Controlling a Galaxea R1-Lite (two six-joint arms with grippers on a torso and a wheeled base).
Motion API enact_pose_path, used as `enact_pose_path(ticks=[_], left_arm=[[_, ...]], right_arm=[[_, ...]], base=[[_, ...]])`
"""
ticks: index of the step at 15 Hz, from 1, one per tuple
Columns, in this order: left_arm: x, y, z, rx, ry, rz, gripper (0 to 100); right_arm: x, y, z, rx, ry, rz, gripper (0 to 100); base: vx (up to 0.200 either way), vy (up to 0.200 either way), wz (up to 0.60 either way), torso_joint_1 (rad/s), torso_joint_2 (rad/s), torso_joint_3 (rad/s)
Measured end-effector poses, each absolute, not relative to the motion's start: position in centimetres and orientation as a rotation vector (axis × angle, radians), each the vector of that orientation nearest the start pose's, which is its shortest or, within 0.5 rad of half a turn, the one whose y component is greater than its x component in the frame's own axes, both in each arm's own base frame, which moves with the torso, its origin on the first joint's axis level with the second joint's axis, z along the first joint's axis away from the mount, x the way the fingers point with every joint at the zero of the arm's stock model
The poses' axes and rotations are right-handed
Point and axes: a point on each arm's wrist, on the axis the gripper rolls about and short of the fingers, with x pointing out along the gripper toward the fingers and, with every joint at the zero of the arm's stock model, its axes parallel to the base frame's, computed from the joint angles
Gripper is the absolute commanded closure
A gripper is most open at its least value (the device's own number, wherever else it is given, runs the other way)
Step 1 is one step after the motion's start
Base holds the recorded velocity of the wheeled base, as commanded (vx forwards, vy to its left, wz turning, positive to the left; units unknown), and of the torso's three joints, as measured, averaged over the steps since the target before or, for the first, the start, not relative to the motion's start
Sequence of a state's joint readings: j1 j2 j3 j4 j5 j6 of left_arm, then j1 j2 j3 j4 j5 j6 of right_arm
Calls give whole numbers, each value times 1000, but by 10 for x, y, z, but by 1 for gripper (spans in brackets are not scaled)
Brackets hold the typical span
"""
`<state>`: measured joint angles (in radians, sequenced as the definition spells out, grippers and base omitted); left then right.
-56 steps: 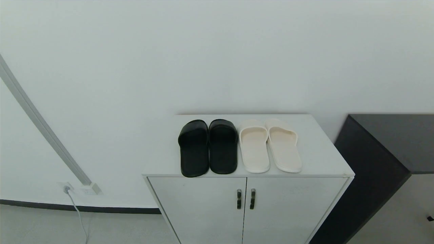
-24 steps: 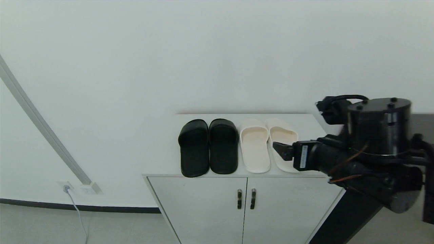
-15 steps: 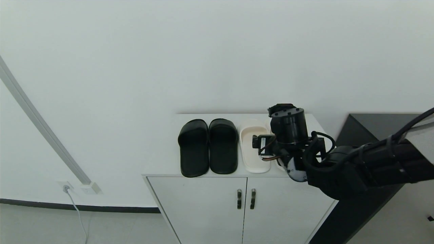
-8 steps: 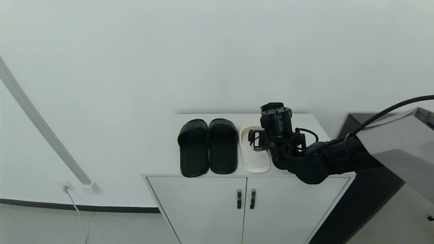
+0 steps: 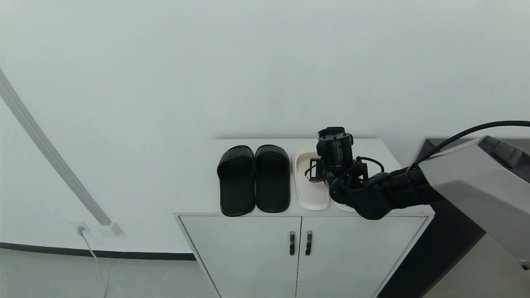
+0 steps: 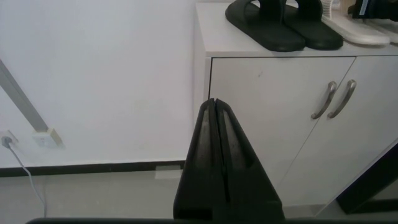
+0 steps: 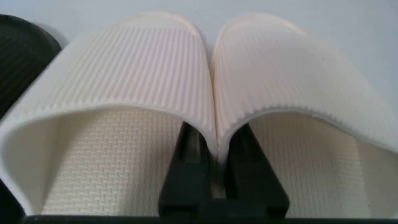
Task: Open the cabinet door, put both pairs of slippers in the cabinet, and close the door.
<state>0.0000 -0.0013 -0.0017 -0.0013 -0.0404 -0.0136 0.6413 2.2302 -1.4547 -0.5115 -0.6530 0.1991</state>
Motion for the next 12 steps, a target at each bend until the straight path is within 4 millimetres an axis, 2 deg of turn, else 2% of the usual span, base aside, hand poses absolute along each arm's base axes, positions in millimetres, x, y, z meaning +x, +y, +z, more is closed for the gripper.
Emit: enact_pose_path(ticks=[4,7,10,12], left_arm=[[-23,-1,76,-14,-4,-41,100],[-23,-1,76,-15,-4,-41,100],[-23,-1,76,-14,-4,-41,100],[-23,-1,76,-14,-4,-41,100]], right_arm=[[364,259,146,17,219,-22,100],[343,254,160,-2,219,12,100],[307,245,175,-22,240,125,100],[274,234,180,-31,266,242,100]], base=[[0,0,0,0,0,0],[0,0,0,0,0,0],[0,0,0,0,0,0],[0,0,0,0,0,0]])
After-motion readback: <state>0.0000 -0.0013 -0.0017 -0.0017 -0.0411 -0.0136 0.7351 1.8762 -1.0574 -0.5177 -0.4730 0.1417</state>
